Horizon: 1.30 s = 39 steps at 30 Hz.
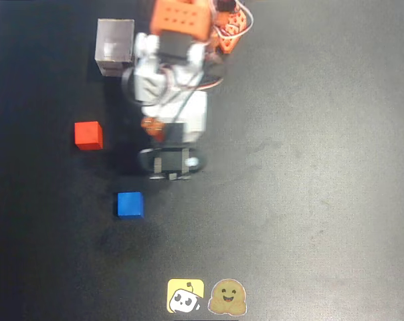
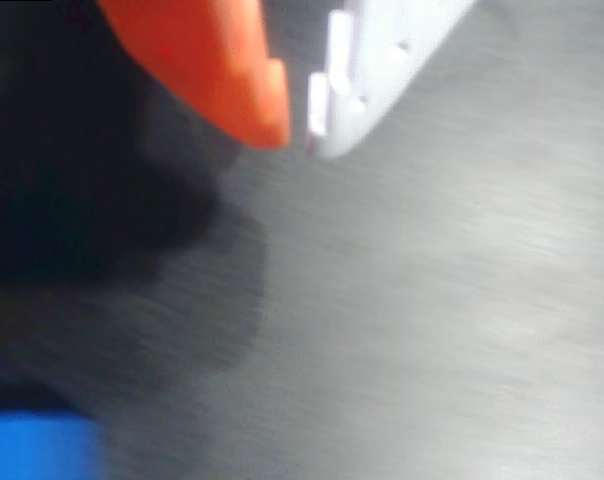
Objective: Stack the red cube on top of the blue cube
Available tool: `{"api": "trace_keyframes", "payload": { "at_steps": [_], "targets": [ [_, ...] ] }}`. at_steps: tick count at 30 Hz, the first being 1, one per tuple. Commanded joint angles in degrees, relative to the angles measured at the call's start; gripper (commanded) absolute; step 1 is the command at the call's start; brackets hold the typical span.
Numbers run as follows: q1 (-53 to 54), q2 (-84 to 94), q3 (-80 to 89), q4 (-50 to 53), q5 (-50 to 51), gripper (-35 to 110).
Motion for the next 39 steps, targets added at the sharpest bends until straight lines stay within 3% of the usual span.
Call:
{"api": "trace_keyframes", "payload": {
  "at_steps": [1,16,39],
  "targets": [
    [5.01,-2.72,-6.15,2.11,-3.78,0],
    [23.91,-17.40,-21.88,5.80,-16.26,0],
    [28.56,-28.65,-30.23,2.46,-10.55,0]
  ]
}}
